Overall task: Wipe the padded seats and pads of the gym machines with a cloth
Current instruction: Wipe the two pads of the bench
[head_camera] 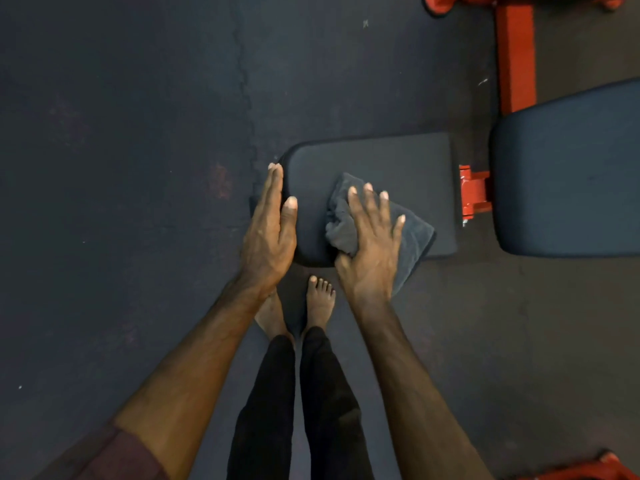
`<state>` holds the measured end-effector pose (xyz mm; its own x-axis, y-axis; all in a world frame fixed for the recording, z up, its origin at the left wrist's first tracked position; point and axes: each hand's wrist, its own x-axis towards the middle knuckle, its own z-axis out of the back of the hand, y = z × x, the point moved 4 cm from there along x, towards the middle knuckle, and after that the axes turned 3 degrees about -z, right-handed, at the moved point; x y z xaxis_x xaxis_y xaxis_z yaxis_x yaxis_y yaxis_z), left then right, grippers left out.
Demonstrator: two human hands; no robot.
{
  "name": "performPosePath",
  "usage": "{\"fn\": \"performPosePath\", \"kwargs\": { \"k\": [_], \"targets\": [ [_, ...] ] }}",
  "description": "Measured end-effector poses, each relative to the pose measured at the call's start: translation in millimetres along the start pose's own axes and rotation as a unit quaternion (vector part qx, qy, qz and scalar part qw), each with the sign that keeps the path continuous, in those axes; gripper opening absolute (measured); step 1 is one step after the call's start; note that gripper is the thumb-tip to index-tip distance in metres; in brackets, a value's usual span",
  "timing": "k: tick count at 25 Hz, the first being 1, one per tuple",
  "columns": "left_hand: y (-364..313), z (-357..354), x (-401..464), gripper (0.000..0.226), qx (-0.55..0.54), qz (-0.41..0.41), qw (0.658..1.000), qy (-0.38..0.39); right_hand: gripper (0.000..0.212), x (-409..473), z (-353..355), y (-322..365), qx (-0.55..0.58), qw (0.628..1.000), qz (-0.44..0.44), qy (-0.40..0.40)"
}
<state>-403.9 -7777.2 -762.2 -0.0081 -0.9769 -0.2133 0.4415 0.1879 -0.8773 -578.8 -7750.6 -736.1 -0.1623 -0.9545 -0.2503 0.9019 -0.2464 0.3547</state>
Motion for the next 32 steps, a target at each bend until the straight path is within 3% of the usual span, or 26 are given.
{"fn": "performPosePath", "kwargs": {
  "k": [2,6,8,11,14,16,17,21,22,25,27,31,32],
  "targets": [
    [-1,0,2,0.059,0.019,0.001,1.000,-0.001,0.096,-30,-7,8,-0.009,1.000,-0.005,0.005],
    [-7,-5,2,0.058,0.031,0.002,0.999,-0.015,0.100,-20,-10,13,-0.029,0.989,0.143,0.032],
    [-5,-4,3,0.058,0.036,0.003,0.999,-0.027,0.106,7,0,-13,-0.035,0.996,0.081,0.022],
    [-1,-4,8,0.060,0.050,-0.011,0.998,-0.040,0.090,-17,7,-33,-0.041,0.996,-0.080,-0.009],
    [-6,-12,17,0.062,0.068,-0.024,0.996,-0.058,0.097,-44,-13,-3,-0.029,0.999,0.025,0.011],
    [-9,-20,28,0.062,0.087,-0.028,0.992,-0.083,0.107,-17,-9,-5,-0.020,0.993,0.109,0.027],
    [-11,-22,34,0.061,0.101,-0.031,0.990,-0.094,0.111,0,-4,-19,-0.036,0.993,0.110,0.024],
    [-23,-29,48,0.058,0.173,-0.051,0.978,-0.109,0.093,-17,12,-62,0.001,0.992,-0.125,-0.022],
    [-26,-31,48,0.056,0.195,-0.054,0.972,-0.121,0.091,-33,9,-51,0.008,0.991,-0.129,-0.019],
    [-30,-34,48,0.053,0.243,-0.072,0.956,-0.147,0.110,-25,-3,-20,-0.006,1.000,0.026,-0.002],
    [-27,-33,48,0.053,0.260,-0.078,0.951,-0.151,0.116,12,4,-32,-0.035,0.997,0.066,0.011],
    [-30,-34,47,0.052,0.273,-0.072,0.949,-0.144,0.108,5,27,-88,-0.015,0.985,-0.167,-0.030],
    [-32,-34,46,0.051,0.277,-0.073,0.947,-0.147,0.105,-9,23,-83,-0.015,0.983,-0.184,-0.016]
  ]
}}
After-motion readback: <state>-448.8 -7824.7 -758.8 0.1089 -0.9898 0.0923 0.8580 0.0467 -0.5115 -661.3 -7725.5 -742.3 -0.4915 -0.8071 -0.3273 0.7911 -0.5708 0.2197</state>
